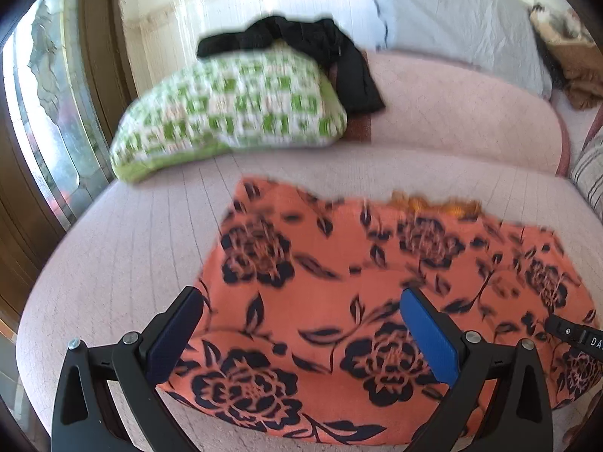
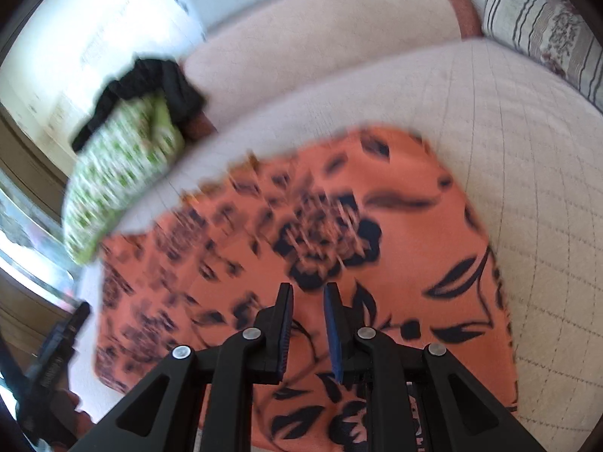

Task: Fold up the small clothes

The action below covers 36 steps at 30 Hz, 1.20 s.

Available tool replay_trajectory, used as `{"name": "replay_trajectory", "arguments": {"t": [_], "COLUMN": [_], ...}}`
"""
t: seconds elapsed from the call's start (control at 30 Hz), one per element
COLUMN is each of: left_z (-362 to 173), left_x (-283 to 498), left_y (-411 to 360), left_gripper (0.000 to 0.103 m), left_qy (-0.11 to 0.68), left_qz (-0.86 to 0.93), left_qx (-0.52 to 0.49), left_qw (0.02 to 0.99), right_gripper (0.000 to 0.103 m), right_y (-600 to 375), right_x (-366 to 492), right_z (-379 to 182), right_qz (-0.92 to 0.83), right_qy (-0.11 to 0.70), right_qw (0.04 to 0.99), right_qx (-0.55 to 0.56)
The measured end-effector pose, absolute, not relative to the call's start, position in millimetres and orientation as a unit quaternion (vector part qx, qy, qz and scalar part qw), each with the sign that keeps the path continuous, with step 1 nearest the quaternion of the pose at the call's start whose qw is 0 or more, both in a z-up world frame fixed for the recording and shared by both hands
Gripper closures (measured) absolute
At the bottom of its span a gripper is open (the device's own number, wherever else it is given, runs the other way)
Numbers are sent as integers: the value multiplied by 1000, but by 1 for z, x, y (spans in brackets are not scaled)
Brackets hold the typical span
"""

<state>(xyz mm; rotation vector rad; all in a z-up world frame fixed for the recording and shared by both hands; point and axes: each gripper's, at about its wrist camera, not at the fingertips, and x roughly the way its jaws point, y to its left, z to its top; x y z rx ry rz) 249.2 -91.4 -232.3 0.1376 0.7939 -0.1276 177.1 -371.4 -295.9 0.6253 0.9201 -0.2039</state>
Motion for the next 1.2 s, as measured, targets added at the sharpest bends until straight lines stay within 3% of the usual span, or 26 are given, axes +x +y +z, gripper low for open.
{"name": "replay_trajectory", "arguments": {"t": [0.13,0.27,0.4,0.83,0.93,1.2], "left_z": [-279,-273,-264,-253,-277,-256], "left_x": [272,269,270,277,282,263], "left_y": [-93,-90,-77,-31,-37,-16], "left_gripper": [0,0,0,0,0,0], "left_qy": [504,495,479,461,512,481], "left_qz": [-52,-56,-37,17,17,11], "left_qx": [77,65,37,20,59,18], "left_qw": [859,865,876,887,857,877], "right_gripper": [83,83,82,82,67,65], "right_y": [-377,-382,-388,-386,-376,-361], "right_x": [171,166,175,169,179,168], "right_z": [-287,-283,-299,-288,-299,-272], "right_qz": [-98,-105,-95,-85,-76,-37], "right_qy": [412,398,436,410,447,409], "right_qw": [853,856,831,838,826,853], "right_qx": [306,312,332,351,335,323]}}
